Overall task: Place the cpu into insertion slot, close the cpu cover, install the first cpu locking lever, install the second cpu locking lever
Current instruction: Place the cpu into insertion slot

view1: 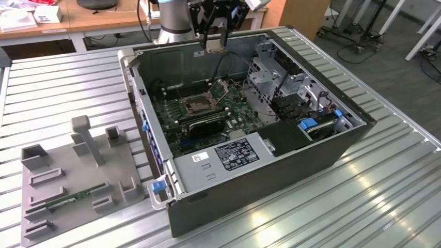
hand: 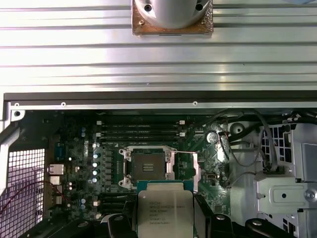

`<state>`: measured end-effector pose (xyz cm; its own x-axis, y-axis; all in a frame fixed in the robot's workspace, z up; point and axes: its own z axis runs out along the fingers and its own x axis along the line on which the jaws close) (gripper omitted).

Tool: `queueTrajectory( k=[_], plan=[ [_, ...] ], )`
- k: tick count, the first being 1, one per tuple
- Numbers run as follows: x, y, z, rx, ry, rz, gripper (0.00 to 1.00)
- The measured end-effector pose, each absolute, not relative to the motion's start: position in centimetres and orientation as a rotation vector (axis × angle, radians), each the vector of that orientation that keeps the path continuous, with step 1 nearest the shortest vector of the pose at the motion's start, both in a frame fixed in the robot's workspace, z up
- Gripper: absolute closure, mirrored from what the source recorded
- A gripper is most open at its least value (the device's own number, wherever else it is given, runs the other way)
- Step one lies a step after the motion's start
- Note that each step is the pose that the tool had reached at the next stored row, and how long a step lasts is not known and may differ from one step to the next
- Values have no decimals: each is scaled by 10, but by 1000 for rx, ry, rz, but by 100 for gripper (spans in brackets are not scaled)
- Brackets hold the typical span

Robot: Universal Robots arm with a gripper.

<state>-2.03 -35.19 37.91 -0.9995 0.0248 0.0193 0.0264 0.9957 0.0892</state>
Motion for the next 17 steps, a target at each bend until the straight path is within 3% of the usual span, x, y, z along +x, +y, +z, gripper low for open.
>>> queueTrajectory(
  k=[17],
  plan=[
    [-29,-352,370,-40,-3120,-140,46]
  ],
)
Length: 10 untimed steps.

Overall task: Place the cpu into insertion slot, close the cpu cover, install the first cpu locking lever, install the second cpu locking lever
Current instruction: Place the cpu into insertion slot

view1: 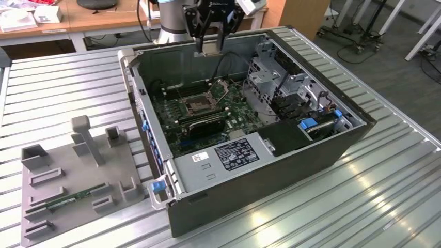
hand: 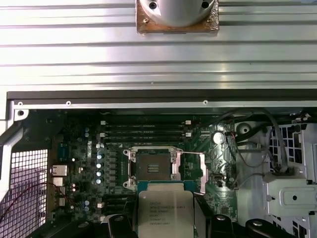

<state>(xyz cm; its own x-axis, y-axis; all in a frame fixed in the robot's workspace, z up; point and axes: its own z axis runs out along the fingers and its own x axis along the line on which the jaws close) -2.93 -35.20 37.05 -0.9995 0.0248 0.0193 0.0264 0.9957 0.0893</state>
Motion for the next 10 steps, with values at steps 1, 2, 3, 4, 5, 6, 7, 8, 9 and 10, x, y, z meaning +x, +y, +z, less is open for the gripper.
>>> queueTrajectory(
  k=[1,2,3,4,5,6,7,8,9,10],
  plan=[
    [-30,-352,369,-40,-3120,-140,46],
    [-30,-352,368,-40,-3120,-140,46],
    [-30,-352,368,-40,-3120,-140,46],
    [-30,-352,367,-40,-3120,-140,46],
    [-30,-352,367,-40,-3120,-140,46],
    [-30,-352,367,-40,-3120,-140,46],
    [-30,-352,367,-40,-3120,-140,46],
    [-30,-352,367,-40,-3120,-140,46],
    [-30,-352,367,-40,-3120,-140,46],
    [-30,-352,367,-40,-3120,-140,46]
  ],
)
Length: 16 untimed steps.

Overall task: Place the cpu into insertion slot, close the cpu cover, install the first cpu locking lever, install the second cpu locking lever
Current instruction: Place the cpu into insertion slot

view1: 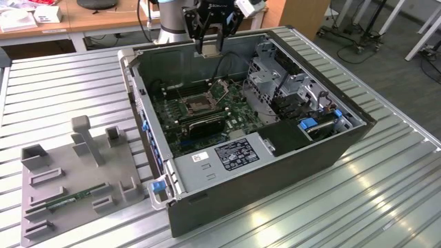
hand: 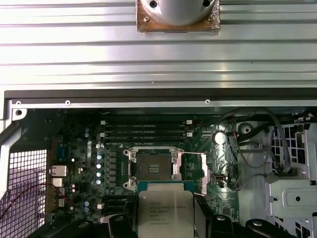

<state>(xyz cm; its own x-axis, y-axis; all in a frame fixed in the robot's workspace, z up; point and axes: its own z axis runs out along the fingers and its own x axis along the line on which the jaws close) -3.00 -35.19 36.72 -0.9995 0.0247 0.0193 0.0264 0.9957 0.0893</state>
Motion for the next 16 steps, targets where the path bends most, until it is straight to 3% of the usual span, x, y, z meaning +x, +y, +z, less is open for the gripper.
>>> queueTrajectory(
  k=[16],
  plan=[
    [-40,-352,350,-40,-3119,-150,46]
  ],
)
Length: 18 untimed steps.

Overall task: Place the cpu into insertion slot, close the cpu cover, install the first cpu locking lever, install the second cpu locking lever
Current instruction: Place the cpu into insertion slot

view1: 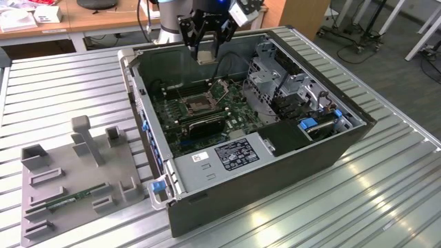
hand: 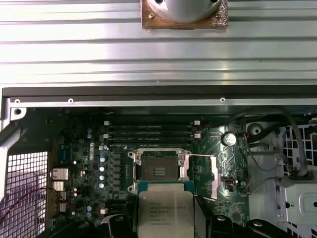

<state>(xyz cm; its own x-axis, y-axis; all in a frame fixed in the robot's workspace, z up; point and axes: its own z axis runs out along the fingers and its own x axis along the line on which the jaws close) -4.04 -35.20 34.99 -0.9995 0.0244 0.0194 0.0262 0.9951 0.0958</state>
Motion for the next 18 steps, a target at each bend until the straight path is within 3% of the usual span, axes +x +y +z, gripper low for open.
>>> queueTrajectory(
  k=[18],
  plan=[
    [-43,-352,322,-31,-3117,-188,46]
  ],
)
